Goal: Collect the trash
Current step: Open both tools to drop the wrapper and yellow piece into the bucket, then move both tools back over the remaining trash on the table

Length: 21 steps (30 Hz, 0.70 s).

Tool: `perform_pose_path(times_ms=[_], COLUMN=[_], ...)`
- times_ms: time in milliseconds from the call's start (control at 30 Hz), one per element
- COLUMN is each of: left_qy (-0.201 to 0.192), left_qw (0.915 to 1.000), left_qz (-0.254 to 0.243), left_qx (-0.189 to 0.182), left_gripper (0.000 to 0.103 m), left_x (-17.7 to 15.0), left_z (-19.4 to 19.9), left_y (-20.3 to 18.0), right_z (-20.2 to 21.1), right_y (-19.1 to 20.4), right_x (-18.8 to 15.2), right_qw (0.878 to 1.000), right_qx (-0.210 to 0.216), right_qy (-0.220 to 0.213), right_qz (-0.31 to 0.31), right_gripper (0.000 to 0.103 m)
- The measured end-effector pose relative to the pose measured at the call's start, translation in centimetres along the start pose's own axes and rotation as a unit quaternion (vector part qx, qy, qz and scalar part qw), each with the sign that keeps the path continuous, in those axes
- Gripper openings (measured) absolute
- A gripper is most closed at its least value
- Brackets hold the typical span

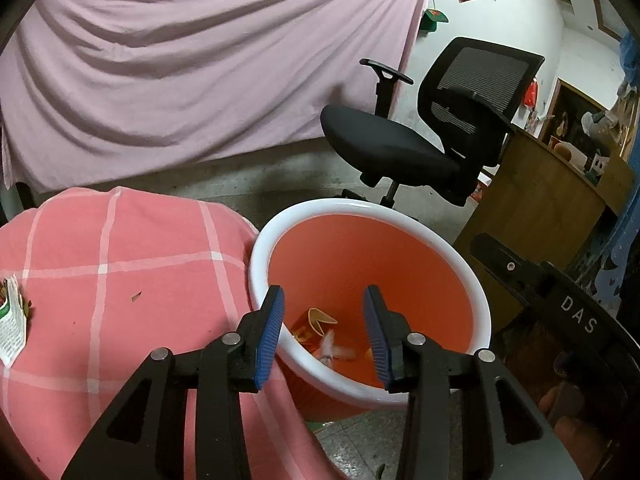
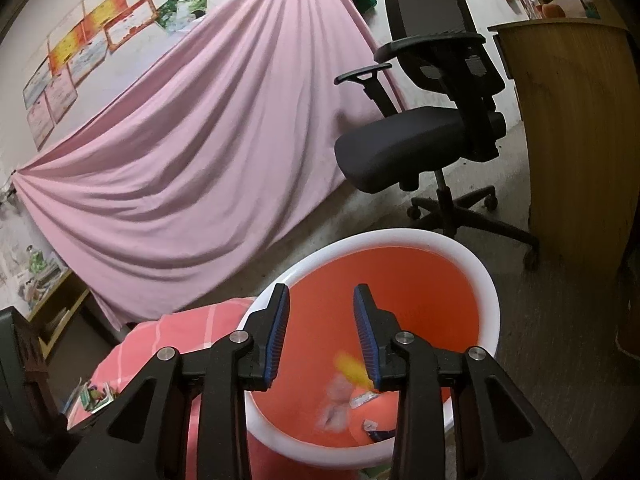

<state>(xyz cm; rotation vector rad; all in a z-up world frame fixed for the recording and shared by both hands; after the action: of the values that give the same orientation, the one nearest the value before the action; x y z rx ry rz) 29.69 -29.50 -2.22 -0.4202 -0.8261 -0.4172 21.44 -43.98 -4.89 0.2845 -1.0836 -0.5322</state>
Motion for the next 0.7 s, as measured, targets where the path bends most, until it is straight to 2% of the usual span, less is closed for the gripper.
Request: perform_pose_path(times_ms=[633,700], left_qy=[-0.039,-0.045], left_qw=[0.9985,0.9981], left_qz=[0.019,0.021], left_qx=[0.032,0.037], left_gripper=[0.035,0.035], left_x=[0.0,0.0], left_z=[3.9,4.8], left_y=[3.1,3.7], right_z=[-0.3,-0.2], right_y=[1.0,1.5], right_x=[0.0,0.1], right_qw=[1.000,1.000], right_qx=[0.003,0.007], right_qy=[0.004,0.001], right_qz=[0.018,0.024], right_gripper=[0.035,0.039])
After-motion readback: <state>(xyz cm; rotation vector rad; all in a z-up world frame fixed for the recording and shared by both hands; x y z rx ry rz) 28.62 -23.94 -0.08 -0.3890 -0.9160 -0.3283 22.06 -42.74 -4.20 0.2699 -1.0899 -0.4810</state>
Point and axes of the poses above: each gripper's, at about its wrist camera, not at the fingertips, and z roughly against the way its jaws point, y to its left, x to its top, the point moved 1 cm from there along -z, roughly the way its jaws point, and after that the axes turned 3 degrees about -z, right-handed, at the moved point
